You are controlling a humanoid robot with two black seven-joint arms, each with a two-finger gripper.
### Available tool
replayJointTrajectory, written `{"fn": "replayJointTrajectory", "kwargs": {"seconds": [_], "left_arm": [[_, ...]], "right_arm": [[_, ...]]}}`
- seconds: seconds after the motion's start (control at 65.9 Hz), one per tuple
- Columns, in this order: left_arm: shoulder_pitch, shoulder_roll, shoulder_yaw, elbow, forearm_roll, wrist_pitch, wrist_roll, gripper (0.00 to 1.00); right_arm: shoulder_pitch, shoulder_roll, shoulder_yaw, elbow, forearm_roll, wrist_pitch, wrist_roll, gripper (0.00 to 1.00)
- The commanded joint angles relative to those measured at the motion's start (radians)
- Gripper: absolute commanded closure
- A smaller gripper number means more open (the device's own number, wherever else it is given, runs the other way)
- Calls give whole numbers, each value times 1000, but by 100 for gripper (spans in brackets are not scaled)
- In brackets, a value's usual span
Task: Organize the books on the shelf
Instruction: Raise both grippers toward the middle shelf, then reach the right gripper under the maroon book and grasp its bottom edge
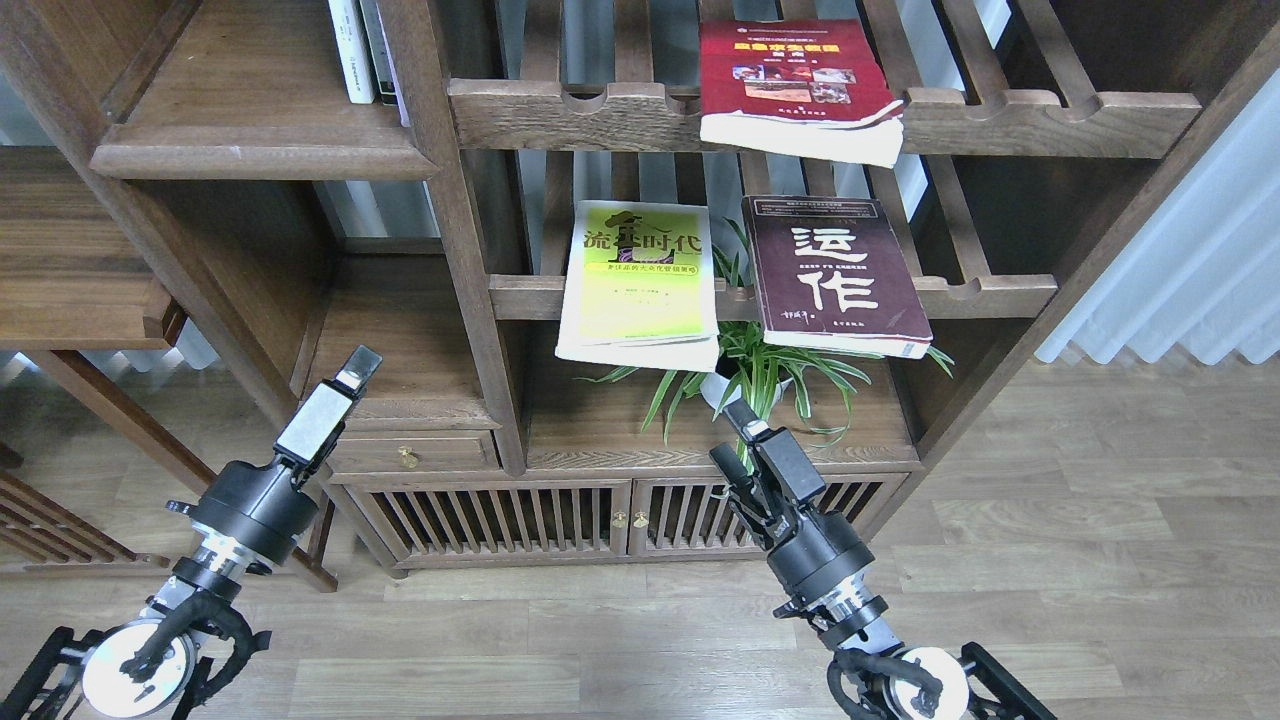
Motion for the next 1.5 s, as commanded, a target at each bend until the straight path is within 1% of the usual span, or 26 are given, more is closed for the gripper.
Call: {"fn": "replayJointTrajectory", "kwargs": {"seconds": [0.0,0.015,0.03,0.061,0.076,0.091,0.121,0.137,0.152,0.197,0.243,0.364,0.516,0.622,0.835,1.047,1.153,1.305,1.336,1.366,1.487], "left_arm": [[0,0,0,5,2,0,-1,0],[1,0,-2,5,0,0,-1,0],[1,2,-2,5,0,0,-1,0],[1,2,-2,6,0,0,-1,0],[0,2,-2,6,0,0,-1,0],[0,2,-2,6,0,0,-1,0],[0,2,-2,6,0,0,-1,0],[0,2,-2,6,0,0,-1,0],[0,5,-2,6,0,0,-1,0],[0,9,-2,6,0,0,-1,0],[0,12,-2,6,0,0,-1,0],[1,12,-3,6,0,0,-3,0],[1,14,-6,5,0,0,-3,0],[1,14,-29,5,0,0,-3,0],[3,17,-34,5,0,0,-3,0],[3,20,-39,8,0,0,-5,0],[9,22,-39,9,0,0,-5,0],[12,22,-39,9,0,0,-3,0],[12,22,-39,9,0,0,-3,0],[12,22,-39,9,0,0,-3,0],[12,22,-39,9,-2,0,-1,0]], "right_arm": [[22,0,24,-38,27,0,31,0],[31,0,27,-44,39,0,51,0],[34,0,29,-45,44,0,58,0],[49,0,24,-48,64,0,105,0],[53,0,22,-50,69,0,117,0],[59,0,18,-50,75,0,143,0],[62,0,15,-49,78,0,180,0],[62,0,12,-48,78,0,191,0],[62,0,10,-48,78,0,214,0],[65,0,1,-50,78,0,248,0],[71,0,-4,-53,78,0,271,0],[103,0,-7,-55,78,0,303,0],[164,0,-8,-110,79,0,311,0],[195,0,-11,-200,81,0,317,0],[247,0,-24,-243,82,-21,317,0],[332,0,-17,-335,82,-29,317,0],[362,0,-11,-381,95,-58,317,0],[376,0,-10,-391,147,-105,318,0],[378,0,-10,-391,151,-119,318,1],[378,0,-5,-391,156,-133,318,5],[378,0,7,-389,156,-133,318,12]]}}
